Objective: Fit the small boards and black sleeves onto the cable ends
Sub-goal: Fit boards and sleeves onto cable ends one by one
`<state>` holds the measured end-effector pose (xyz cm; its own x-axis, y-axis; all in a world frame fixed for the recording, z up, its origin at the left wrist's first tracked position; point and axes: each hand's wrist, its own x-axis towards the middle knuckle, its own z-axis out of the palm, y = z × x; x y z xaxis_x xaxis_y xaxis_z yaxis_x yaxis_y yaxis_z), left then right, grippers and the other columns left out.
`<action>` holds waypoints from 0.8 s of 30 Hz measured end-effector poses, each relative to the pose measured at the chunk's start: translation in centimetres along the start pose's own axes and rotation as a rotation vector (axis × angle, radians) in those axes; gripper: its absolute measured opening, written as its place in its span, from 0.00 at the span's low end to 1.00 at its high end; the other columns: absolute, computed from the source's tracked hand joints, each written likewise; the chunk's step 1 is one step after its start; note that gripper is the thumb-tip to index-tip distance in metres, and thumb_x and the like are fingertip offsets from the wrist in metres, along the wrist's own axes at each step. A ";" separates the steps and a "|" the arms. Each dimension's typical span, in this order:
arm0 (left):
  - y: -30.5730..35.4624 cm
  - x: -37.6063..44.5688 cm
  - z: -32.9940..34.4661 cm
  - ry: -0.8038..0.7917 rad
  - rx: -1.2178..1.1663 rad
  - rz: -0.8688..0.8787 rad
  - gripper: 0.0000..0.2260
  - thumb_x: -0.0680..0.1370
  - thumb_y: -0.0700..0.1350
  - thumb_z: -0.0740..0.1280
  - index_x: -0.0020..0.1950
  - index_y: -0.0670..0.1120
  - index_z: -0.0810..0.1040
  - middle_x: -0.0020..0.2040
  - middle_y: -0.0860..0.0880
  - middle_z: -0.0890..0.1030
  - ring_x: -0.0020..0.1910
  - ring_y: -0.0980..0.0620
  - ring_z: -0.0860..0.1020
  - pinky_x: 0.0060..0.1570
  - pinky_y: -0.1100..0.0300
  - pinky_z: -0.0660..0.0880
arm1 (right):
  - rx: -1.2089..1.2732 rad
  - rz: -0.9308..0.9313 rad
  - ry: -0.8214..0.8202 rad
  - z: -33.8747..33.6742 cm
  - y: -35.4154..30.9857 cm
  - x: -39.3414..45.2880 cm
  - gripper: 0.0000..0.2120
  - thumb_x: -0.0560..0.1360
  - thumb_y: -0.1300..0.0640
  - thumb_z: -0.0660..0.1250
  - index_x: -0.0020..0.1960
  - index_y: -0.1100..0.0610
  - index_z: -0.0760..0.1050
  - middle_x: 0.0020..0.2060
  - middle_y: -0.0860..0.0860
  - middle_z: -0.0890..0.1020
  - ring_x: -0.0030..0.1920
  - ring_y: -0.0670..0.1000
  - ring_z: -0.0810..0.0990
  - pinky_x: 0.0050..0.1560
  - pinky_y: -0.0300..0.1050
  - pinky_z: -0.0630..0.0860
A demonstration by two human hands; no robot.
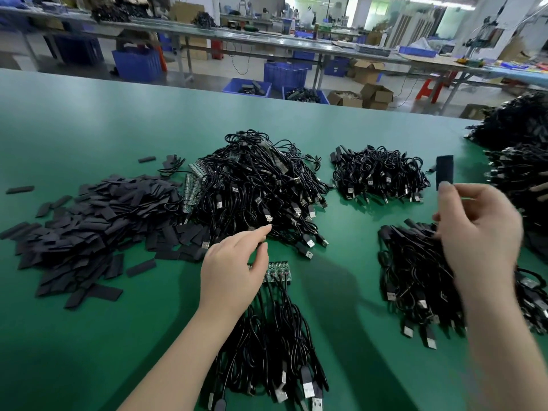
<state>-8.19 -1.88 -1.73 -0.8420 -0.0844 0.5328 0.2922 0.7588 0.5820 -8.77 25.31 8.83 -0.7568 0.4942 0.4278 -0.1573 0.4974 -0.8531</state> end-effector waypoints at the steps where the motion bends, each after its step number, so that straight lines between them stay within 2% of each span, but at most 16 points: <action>1: -0.1 0.0 0.2 -0.055 0.024 -0.007 0.14 0.79 0.44 0.67 0.64 0.52 0.80 0.54 0.57 0.83 0.55 0.56 0.80 0.57 0.50 0.75 | -0.285 -0.072 0.014 -0.8 0.6 1.1 0.10 0.78 0.43 0.64 0.45 0.49 0.76 0.33 0.44 0.81 0.34 0.46 0.79 0.33 0.41 0.74; 2: -0.2 0.0 0.3 -0.118 0.054 -0.012 0.14 0.79 0.46 0.66 0.65 0.53 0.79 0.56 0.57 0.83 0.57 0.56 0.79 0.59 0.50 0.74 | -0.465 -0.069 0.020 -1.3 1.5 2.3 0.11 0.78 0.43 0.63 0.47 0.50 0.77 0.36 0.46 0.82 0.38 0.51 0.79 0.37 0.44 0.74; 4: -0.4 -0.2 0.6 -0.237 0.122 -0.009 0.15 0.80 0.50 0.64 0.66 0.54 0.77 0.59 0.58 0.81 0.61 0.56 0.77 0.64 0.53 0.69 | -0.689 0.064 -0.050 -1.8 3.5 3.8 0.13 0.80 0.48 0.63 0.53 0.57 0.79 0.45 0.58 0.83 0.45 0.60 0.78 0.44 0.52 0.75; 6: -0.7 -0.5 0.9 -0.336 0.193 -0.008 0.18 0.81 0.56 0.61 0.70 0.55 0.74 0.64 0.58 0.77 0.65 0.56 0.73 0.65 0.56 0.65 | -0.908 0.140 -0.131 -1.8 5.0 4.0 0.16 0.81 0.52 0.64 0.60 0.63 0.79 0.53 0.66 0.80 0.54 0.67 0.76 0.51 0.57 0.74; 8: -0.9 -0.5 1.3 -0.404 0.258 -0.022 0.21 0.81 0.60 0.57 0.72 0.55 0.71 0.68 0.57 0.73 0.68 0.56 0.68 0.67 0.55 0.62 | -0.984 0.000 -0.084 -1.1 5.4 3.3 0.18 0.79 0.54 0.67 0.64 0.64 0.77 0.56 0.68 0.79 0.56 0.70 0.74 0.52 0.59 0.73; 10: -1.1 -0.4 1.6 -0.438 0.271 -0.034 0.21 0.81 0.60 0.56 0.70 0.55 0.73 0.69 0.56 0.72 0.69 0.55 0.67 0.68 0.54 0.61 | -0.871 -0.214 -0.045 0.4 4.3 1.6 0.18 0.77 0.55 0.69 0.64 0.61 0.78 0.54 0.64 0.81 0.53 0.66 0.77 0.48 0.56 0.74; 11: -1.2 -0.3 1.7 -0.450 0.264 -0.038 0.20 0.81 0.60 0.57 0.69 0.55 0.74 0.69 0.56 0.72 0.69 0.55 0.67 0.68 0.53 0.61 | -0.797 -0.279 -0.091 1.5 3.4 0.5 0.16 0.77 0.53 0.69 0.63 0.58 0.78 0.52 0.60 0.83 0.50 0.61 0.79 0.46 0.53 0.74; 12: -1.2 -0.2 1.7 -0.462 0.259 -0.040 0.20 0.81 0.60 0.57 0.69 0.55 0.74 0.69 0.56 0.72 0.69 0.54 0.67 0.68 0.53 0.61 | -0.723 -0.293 -0.185 2.7 2.7 -0.6 0.15 0.77 0.51 0.69 0.62 0.55 0.79 0.51 0.54 0.84 0.47 0.55 0.79 0.44 0.48 0.74; 14: -1.3 -0.1 1.7 -0.478 0.248 -0.046 0.19 0.81 0.60 0.57 0.68 0.55 0.74 0.69 0.57 0.71 0.69 0.54 0.66 0.68 0.53 0.60 | -0.610 -0.215 -0.478 5.4 1.7 -3.4 0.15 0.77 0.46 0.68 0.62 0.50 0.80 0.48 0.44 0.83 0.42 0.47 0.77 0.43 0.44 0.75; 16: -1.3 -0.1 1.7 -0.467 0.230 -0.045 0.18 0.81 0.59 0.59 0.68 0.56 0.72 0.68 0.58 0.72 0.69 0.55 0.66 0.68 0.54 0.59 | -0.552 -0.134 -0.727 8.2 1.5 -6.1 0.19 0.77 0.43 0.67 0.64 0.49 0.79 0.51 0.43 0.83 0.44 0.46 0.77 0.50 0.44 0.77; 17: -1.3 -0.1 1.6 -0.454 0.223 -0.040 0.17 0.80 0.58 0.60 0.68 0.56 0.72 0.67 0.58 0.72 0.69 0.55 0.66 0.68 0.55 0.58 | -0.552 -0.111 -0.794 9.4 1.7 -7.2 0.21 0.77 0.42 0.66 0.66 0.50 0.77 0.55 0.45 0.82 0.48 0.47 0.78 0.54 0.44 0.77; 19: -1.2 -0.1 1.5 -0.419 0.208 -0.033 0.16 0.80 0.56 0.62 0.67 0.56 0.73 0.65 0.59 0.74 0.67 0.56 0.66 0.66 0.57 0.57 | -0.545 -0.075 -0.830 11.2 2.3 -8.6 0.22 0.78 0.42 0.66 0.68 0.51 0.76 0.60 0.47 0.81 0.57 0.49 0.79 0.59 0.45 0.76; 20: -1.2 -0.1 1.4 -0.399 0.198 -0.033 0.15 0.80 0.56 0.63 0.66 0.56 0.73 0.63 0.60 0.75 0.66 0.56 0.67 0.65 0.58 0.57 | -0.516 -0.058 -0.809 11.8 2.7 -9.0 0.20 0.77 0.43 0.67 0.66 0.51 0.78 0.58 0.47 0.82 0.57 0.49 0.79 0.58 0.45 0.76; 22: -1.1 -0.1 1.2 -0.351 0.182 -0.032 0.14 0.79 0.56 0.65 0.64 0.56 0.75 0.60 0.60 0.76 0.64 0.56 0.69 0.62 0.60 0.57 | -0.405 -0.010 -0.724 12.5 3.4 -9.5 0.15 0.76 0.47 0.70 0.60 0.52 0.81 0.49 0.44 0.84 0.49 0.46 0.81 0.52 0.40 0.77; 24: -1.0 -0.1 1.1 -0.303 0.173 -0.019 0.14 0.78 0.56 0.65 0.62 0.56 0.76 0.58 0.60 0.77 0.62 0.56 0.71 0.60 0.61 0.58 | -0.266 0.031 -0.631 12.6 3.9 -10.0 0.09 0.75 0.52 0.73 0.54 0.53 0.83 0.40 0.40 0.82 0.42 0.39 0.80 0.44 0.27 0.72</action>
<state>-8.87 -1.98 -3.06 -0.9505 0.0763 0.3013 0.2158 0.8595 0.4633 -9.79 13.36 -2.55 -0.9960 0.0408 0.0799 -0.0301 0.6878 -0.7253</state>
